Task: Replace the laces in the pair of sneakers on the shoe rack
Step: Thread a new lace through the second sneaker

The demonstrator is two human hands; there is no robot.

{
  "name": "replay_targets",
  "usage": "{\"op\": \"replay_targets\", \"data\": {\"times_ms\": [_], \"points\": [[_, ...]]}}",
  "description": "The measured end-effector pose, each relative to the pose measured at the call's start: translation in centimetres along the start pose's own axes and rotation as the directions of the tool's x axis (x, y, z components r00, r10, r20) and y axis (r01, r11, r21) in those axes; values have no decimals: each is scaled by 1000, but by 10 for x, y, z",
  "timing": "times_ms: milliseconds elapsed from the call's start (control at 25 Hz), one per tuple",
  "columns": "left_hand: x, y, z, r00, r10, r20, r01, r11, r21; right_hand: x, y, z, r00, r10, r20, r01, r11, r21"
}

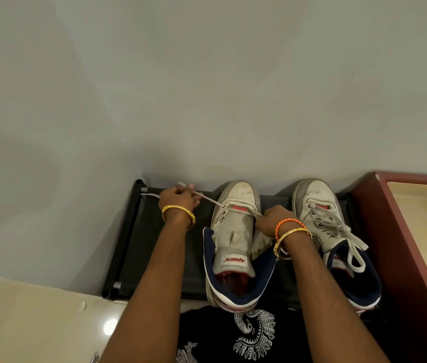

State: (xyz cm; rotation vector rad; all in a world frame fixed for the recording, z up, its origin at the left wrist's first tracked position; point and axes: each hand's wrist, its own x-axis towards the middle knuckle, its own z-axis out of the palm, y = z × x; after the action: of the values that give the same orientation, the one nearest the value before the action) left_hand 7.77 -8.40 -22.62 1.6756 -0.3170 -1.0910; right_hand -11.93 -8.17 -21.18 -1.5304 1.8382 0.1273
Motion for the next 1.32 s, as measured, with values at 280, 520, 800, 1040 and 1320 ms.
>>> {"op": "replay_targets", "data": {"times_ms": [280,520,800,1040,1320], "points": [[28,3,-63,950,-49,-309,-9,983,-184,-1,3,-1,1000,17,-2,-17,997,71],[-22,-7,-13,898,-333,288,219,906,363,-4,0,-1,999,2,47,-9,990,139],[-31,-17,19,967,-161,198,130,979,160,1,0,3,999,21,29,-25,991,133],[-14,-1,-2,999,-19,-46,16,997,-79,1,4,3,998,52,27,-55,990,133],[14,-7,-29,930,-180,-321,101,963,-249,-11,8,-8,996,41,83,-66,943,326]]}}
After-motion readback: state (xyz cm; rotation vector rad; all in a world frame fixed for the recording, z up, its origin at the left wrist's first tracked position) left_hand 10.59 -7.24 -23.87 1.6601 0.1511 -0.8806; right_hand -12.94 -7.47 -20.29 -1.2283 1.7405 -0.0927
